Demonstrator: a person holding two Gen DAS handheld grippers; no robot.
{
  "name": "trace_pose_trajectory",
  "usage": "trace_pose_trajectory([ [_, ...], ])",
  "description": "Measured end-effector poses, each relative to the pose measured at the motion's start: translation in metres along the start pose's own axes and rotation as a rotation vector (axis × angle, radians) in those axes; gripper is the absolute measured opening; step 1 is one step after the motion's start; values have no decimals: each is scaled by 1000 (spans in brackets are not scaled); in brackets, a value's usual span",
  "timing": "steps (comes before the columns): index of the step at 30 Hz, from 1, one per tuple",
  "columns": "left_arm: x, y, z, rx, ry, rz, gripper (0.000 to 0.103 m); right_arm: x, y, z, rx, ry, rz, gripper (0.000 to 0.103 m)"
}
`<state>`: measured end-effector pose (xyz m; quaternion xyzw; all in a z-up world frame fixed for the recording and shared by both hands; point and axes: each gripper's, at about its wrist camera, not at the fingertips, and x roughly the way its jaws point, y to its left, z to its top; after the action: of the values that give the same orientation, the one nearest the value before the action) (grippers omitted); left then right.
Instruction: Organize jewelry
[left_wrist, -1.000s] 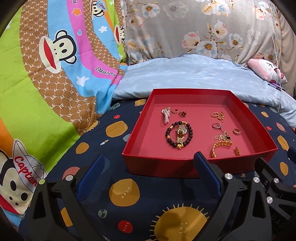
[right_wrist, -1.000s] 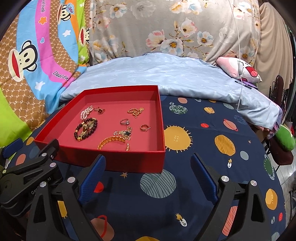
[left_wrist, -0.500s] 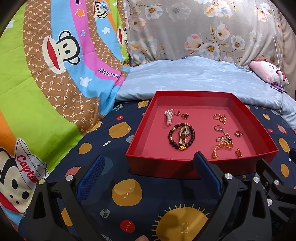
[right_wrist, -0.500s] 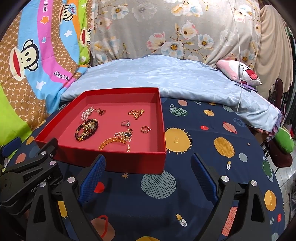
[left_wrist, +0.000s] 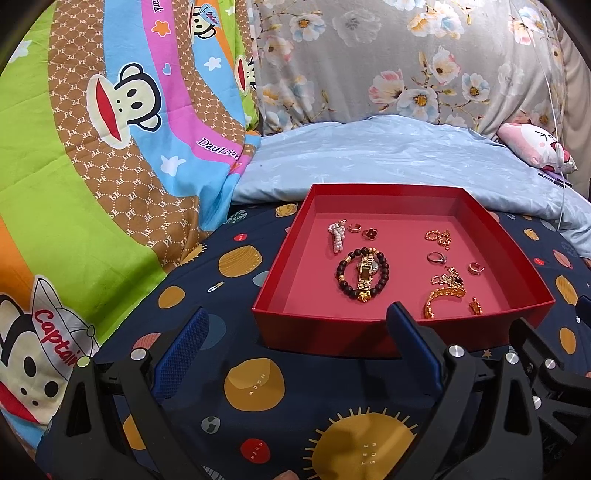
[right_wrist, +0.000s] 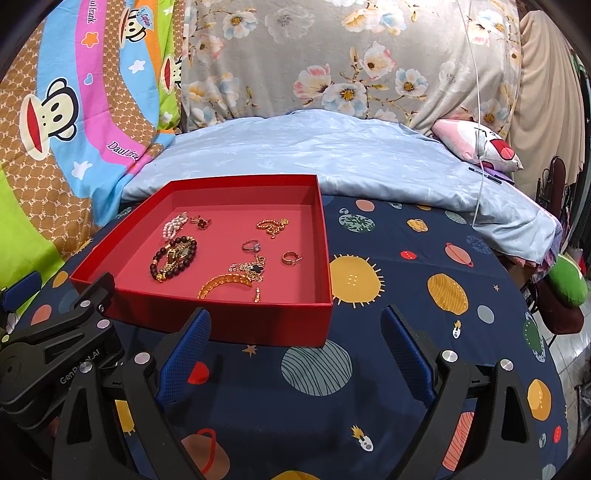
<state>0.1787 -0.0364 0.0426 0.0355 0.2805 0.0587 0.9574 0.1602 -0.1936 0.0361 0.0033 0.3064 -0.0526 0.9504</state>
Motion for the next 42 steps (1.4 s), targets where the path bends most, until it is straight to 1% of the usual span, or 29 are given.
trace_pose_trajectory([
  [28,-3,0,1,2,-14,-9,94,0,-1,0,1,-1,0,91],
  [42,-3,-1,1,0,-16,6,94,0,-1,0,2,-1,-1,91],
])
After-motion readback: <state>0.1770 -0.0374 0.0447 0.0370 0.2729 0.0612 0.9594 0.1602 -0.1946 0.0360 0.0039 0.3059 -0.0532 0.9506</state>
